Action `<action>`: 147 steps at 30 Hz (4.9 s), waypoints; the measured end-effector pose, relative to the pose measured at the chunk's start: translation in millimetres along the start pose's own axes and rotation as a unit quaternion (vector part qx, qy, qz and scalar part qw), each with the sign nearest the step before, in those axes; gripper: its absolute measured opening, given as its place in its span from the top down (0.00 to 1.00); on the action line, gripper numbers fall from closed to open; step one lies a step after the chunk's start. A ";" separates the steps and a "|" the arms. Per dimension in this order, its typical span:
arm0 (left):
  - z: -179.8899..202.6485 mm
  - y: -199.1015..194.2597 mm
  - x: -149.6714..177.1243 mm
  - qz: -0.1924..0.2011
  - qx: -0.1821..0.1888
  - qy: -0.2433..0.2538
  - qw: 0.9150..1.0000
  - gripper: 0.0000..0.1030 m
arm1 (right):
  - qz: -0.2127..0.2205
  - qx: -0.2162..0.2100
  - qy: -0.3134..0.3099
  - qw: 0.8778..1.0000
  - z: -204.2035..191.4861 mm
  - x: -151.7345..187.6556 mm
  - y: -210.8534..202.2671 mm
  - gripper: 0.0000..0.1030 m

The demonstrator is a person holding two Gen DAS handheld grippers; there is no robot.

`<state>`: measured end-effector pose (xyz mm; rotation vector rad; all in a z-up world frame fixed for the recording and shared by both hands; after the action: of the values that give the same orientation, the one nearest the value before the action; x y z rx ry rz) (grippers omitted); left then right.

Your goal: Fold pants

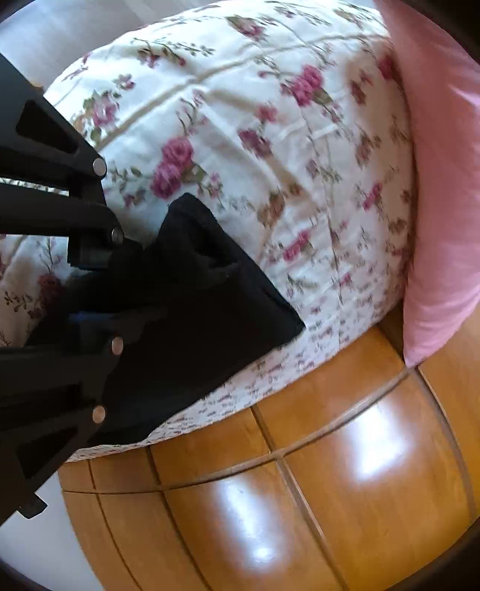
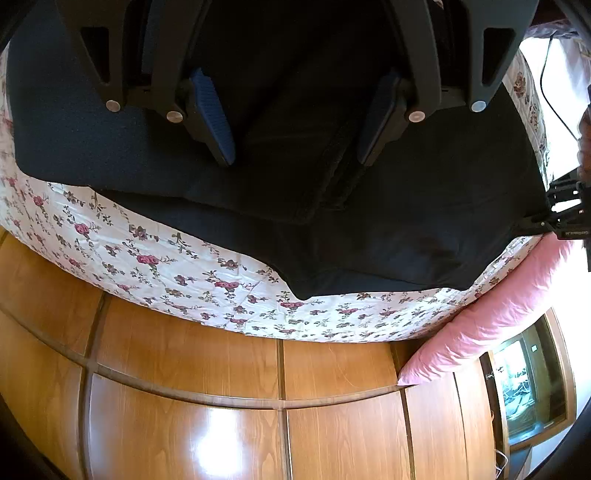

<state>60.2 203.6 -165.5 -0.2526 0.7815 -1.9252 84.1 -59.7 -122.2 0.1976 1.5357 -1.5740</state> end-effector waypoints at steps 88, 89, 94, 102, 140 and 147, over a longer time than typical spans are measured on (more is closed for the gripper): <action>172.3 27.4 307.4 -0.128 0.079 0.593 0.791 0.77 | 0.042 -0.130 0.250 0.959 174.9 56.1 -119.3 0.87; 172.1 30.3 314.0 -0.134 0.079 0.601 0.784 0.75 | 0.031 -0.125 0.250 0.960 176.9 59.7 -116.2 0.87; 172.0 34.9 318.9 -0.142 0.080 0.611 0.775 0.67 | 0.009 -0.151 0.295 0.943 184.5 90.0 -86.9 0.83; 163.2 -1.9 286.3 -0.186 0.116 0.555 0.803 0.62 | 0.060 -0.093 0.347 0.931 204.7 101.3 -159.6 0.51; 182.7 -2.9 333.8 -0.173 0.168 0.631 0.737 0.92 | 0.078 -0.142 0.396 0.904 108.1 111.5 -203.4 0.93; 155.1 16.0 346.1 -0.223 0.135 0.628 0.733 0.79 | 0.021 -0.146 0.424 0.894 102.2 158.5 -156.4 0.93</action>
<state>-17.2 -163.9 -110.5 1.3165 1.3205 -2.5260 -66.6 -250.6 -92.5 0.8227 2.3869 -1.2397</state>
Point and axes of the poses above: each gripper's, at about its wrist camera, not at the fingertips, and y roughly the way its jaws point, z to its right, x to its underside, the point moved 9 cm from there along y, roughly the way its jaws point, and after that the axes turned 15 degrees about -y, right-handed, at the moved point
